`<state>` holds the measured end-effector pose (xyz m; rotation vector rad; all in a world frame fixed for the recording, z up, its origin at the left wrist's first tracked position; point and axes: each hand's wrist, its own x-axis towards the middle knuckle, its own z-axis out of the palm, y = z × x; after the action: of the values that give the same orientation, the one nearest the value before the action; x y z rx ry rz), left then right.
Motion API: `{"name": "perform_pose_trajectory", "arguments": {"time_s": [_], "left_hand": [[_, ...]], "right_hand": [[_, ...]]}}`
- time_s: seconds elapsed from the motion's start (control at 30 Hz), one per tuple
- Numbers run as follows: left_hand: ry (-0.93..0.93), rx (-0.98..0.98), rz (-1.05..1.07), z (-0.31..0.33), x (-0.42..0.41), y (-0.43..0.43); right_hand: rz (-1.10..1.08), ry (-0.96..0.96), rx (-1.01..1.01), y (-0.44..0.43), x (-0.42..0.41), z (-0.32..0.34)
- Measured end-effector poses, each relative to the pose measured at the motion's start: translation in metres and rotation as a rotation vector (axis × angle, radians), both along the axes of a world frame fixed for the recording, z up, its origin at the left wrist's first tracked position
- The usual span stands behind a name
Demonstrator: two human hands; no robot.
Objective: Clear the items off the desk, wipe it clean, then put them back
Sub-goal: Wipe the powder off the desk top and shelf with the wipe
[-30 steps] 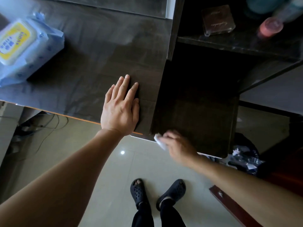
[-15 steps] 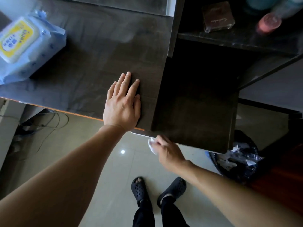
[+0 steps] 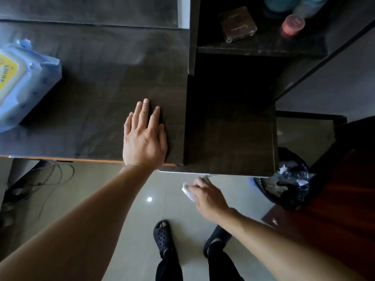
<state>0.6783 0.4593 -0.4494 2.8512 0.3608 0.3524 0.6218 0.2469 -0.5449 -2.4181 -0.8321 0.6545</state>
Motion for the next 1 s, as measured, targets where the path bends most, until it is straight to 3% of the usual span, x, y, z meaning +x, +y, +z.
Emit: {"name": "perform_pose_trajectory", "arguments": {"time_s": [0.07, 0.17, 0.23, 0.33, 0.43, 0.57, 0.7, 0.8, 0.9, 1.0], "left_hand": [[0.009, 0.001, -0.006, 0.0, 0.0, 0.0], [0.011, 0.003, -0.006, -0.001, 0.0, 0.002], [0.014, 0.001, -0.015, -0.002, 0.0, 0.002], [0.016, 0.007, -0.027, -0.005, -0.001, 0.002], [0.022, 0.023, -0.026, -0.006, 0.0, 0.002], [0.034, 0.02, -0.023, -0.006, 0.001, 0.002], [0.021, 0.023, -0.021, -0.006, 0.001, 0.002], [0.014, 0.027, -0.02, -0.007, 0.001, 0.002], [0.009, 0.032, -0.011, -0.008, 0.001, 0.002], [0.021, 0.022, -0.006, -0.006, 0.001, 0.001]], "right_hand": [[-0.124, 0.16, 0.011, -0.003, -0.01, 0.004], [-0.665, 0.348, 0.175, 0.007, 0.023, 0.008], [-0.851, 0.349, 0.196, 0.009, 0.055, 0.01], [-0.857, 0.052, 0.033, 0.011, 0.07, 0.011], [-0.692, -0.232, -0.109, 0.017, 0.063, 0.004], [-0.501, -0.309, -0.126, 0.026, 0.048, -0.006], [-0.483, -0.317, -0.133, 0.005, 0.05, -0.012], [-0.585, -0.384, -0.148, -0.06, 0.062, -0.015], [-0.783, -0.42, -0.298, -0.125, 0.071, -0.014], [-0.873, -0.415, -0.3, -0.103, 0.066, -0.013]]}}
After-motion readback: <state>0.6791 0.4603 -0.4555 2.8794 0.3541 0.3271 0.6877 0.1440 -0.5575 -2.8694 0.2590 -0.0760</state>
